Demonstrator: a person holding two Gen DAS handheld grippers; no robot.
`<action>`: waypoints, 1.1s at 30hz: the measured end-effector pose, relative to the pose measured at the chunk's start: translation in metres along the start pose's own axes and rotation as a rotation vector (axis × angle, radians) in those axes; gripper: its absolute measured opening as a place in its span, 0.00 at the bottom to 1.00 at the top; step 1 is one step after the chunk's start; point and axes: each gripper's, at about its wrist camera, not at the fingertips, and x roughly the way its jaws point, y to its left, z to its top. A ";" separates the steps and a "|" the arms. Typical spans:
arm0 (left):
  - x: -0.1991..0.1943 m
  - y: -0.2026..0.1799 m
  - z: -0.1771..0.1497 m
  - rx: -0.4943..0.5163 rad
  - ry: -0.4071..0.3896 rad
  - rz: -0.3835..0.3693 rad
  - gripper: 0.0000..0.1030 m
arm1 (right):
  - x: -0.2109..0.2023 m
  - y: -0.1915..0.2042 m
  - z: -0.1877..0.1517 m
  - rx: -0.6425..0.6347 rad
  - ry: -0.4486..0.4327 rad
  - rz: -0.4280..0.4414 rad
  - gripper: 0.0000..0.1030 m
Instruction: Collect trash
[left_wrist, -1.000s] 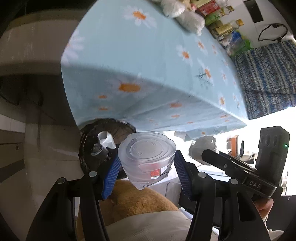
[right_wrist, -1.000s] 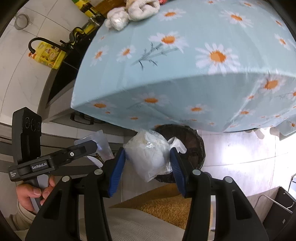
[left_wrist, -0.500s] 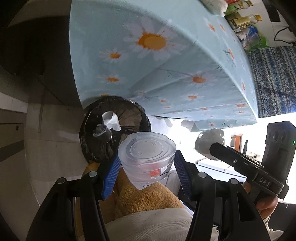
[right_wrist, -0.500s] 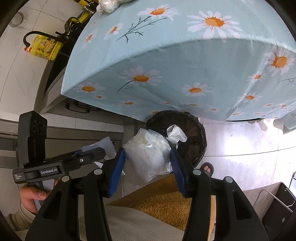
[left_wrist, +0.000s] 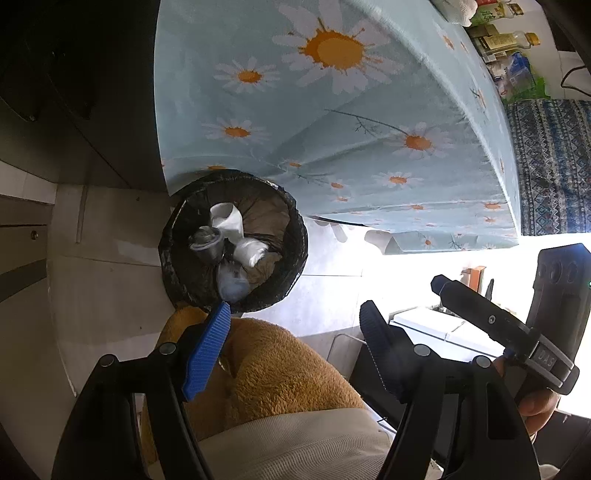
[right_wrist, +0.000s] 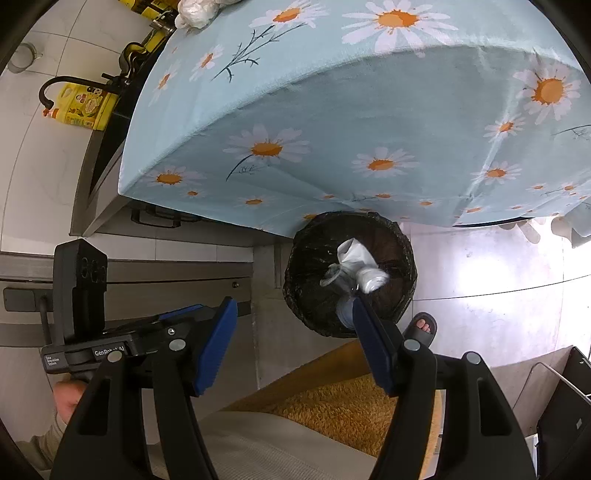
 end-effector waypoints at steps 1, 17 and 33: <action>-0.001 0.000 0.000 0.001 -0.002 0.000 0.68 | -0.001 0.001 0.000 -0.001 -0.003 -0.002 0.63; -0.042 -0.006 0.008 0.051 -0.098 -0.032 0.68 | -0.028 0.023 0.005 -0.039 -0.081 -0.035 0.71; -0.102 -0.036 0.022 0.170 -0.233 -0.057 0.68 | -0.080 0.062 0.027 -0.095 -0.245 -0.024 0.75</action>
